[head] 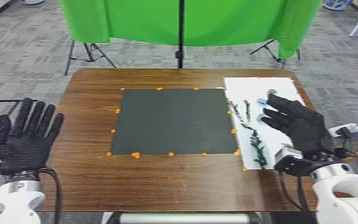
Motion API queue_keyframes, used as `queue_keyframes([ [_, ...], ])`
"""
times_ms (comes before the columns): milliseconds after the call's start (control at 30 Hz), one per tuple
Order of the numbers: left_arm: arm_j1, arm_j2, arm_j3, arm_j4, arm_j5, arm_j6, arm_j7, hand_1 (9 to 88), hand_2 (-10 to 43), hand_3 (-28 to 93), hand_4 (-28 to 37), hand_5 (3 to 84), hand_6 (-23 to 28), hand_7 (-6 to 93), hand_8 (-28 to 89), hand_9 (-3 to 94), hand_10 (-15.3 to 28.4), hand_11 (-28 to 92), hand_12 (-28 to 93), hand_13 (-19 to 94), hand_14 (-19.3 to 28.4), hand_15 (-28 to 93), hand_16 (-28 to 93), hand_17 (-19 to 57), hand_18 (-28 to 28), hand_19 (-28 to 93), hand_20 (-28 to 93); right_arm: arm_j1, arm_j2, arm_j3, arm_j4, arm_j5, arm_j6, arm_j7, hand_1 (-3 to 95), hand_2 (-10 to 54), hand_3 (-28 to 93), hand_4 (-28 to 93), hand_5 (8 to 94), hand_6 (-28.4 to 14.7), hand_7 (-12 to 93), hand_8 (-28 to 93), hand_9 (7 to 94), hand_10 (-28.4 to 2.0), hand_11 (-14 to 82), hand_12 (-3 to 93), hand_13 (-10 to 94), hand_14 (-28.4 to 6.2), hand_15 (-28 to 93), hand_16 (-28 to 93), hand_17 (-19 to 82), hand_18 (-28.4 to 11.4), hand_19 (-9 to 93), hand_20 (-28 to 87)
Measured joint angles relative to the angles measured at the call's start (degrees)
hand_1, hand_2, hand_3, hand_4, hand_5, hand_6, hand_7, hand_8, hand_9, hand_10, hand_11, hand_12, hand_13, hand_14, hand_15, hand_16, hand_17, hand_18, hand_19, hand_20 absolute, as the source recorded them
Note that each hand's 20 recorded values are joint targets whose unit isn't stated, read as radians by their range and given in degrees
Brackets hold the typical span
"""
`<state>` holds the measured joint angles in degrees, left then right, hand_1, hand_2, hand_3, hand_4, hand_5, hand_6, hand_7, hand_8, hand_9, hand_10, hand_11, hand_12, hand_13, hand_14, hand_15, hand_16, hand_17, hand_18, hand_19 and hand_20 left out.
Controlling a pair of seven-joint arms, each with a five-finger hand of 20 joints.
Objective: Arrange flowers
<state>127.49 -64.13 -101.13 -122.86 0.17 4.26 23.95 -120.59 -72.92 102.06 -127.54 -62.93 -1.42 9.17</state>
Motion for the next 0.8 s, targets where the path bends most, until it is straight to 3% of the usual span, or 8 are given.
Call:
queue_keyframes([
  [300, 0.24, -0.19, -0.03, 0.00, 0.10, -0.03, 0.03, 28.0, 13.9, 74, -28.3, 43.0, 7.7, 6.5, -9, 34.8, 13.0, 14, 5, 24, 11.7, 21, -7, -6.0, 11.6, 30, 10, -0.24, -0.47, 1.17, -0.14, 0.10, -1.01, 0.48, 12.8, 6.2, 84, -28, 46.9, -4.3, 11, -13, 38.8, -12.3, 4.4, 7.9, 33, -16.0, 10, 12, 11, -16.5, 23, 13],
  [400, 0.36, -0.14, 0.03, 0.00, 0.10, -0.03, 0.12, 27.9, 13.9, 74, -28.3, 43.0, 7.7, 6.5, -9, 34.9, 13.0, 14, 5, 24, 11.7, 21, -7, -6.0, 11.6, 30, 10, -0.11, -0.45, 0.99, -0.14, -0.12, -0.98, 0.92, 14.6, 1.8, 83, -27, 46.5, -5.4, 12, -12, 38.7, -15.4, 4.9, 8.7, 35, -16.9, 11, 14, 11, -17.7, 27, 14],
  [467, 0.43, -0.12, 0.05, 0.00, 0.08, -0.03, 0.18, 27.9, 13.9, 74, -28.3, 43.0, 7.7, 6.6, -9, 34.9, 13.0, 14, 5, 24, 11.8, 21, -7, -6.0, 11.6, 30, 10, 0.03, -0.37, 0.71, -0.16, -1.78, -0.82, 1.46, 17.1, -3.9, 84, -27, 46.5, -6.1, 12, -12, 37.7, -15.7, 5.1, 9.2, 35, -17.0, 11, 15, 11, -18.0, 29, 14],
  [567, 0.51, -0.09, 0.09, 0.00, 0.07, -0.04, 0.24, 27.9, 13.8, 74, -28.3, 43.0, 7.7, 6.6, -9, 34.9, 13.0, 14, 5, 24, 12.0, 21, -7, -6.1, 11.6, 30, 10, 0.19, -0.08, -0.27, -0.63, -8.96, 0.44, 2.83, 20.8, -9.1, 83, -27, 46.8, -6.5, 13, -13, 37.3, -15.7, 5.6, 9.6, 37, -16.7, 12, 18, 11, -18.5, 33, 14],
  [700, 0.51, -0.06, 0.25, 0.00, 0.07, -0.06, 0.28, 28.0, 13.9, 74, -28.3, 43.0, 7.7, 6.6, -9, 35.0, 13.1, 13, 5, 24, 12.1, 21, -7, -6.1, 11.6, 30, 10, 0.79, 1.25, -4.15, -1.53, -21.41, 7.13, 6.70, 25.0, -9.5, 83, -28, 48.6, -7.0, 14, -14, 41.0, -17.1, 8.2, 10.0, 41, -16.2, 18, 19, 12, -18.8, 37, 14],
  [800, 0.48, -0.02, 0.45, 0.01, 0.07, -0.13, 0.28, 28.0, 14.0, 74, -28.3, 43.0, 7.7, 6.7, -9, 35.2, 13.1, 14, 5, 25, 12.2, 21, -7, -6.1, 11.6, 30, 10, 1.26, 2.12, -5.86, -1.93, -29.52, 8.13, 10.41, 26.9, -9.5, 83, -28, 51.4, -6.7, 15, -14, 45.3, -16.8, 10.1, 10.0, 44, -15.6, 23, 17, 13, -19.0, 39, 13],
])
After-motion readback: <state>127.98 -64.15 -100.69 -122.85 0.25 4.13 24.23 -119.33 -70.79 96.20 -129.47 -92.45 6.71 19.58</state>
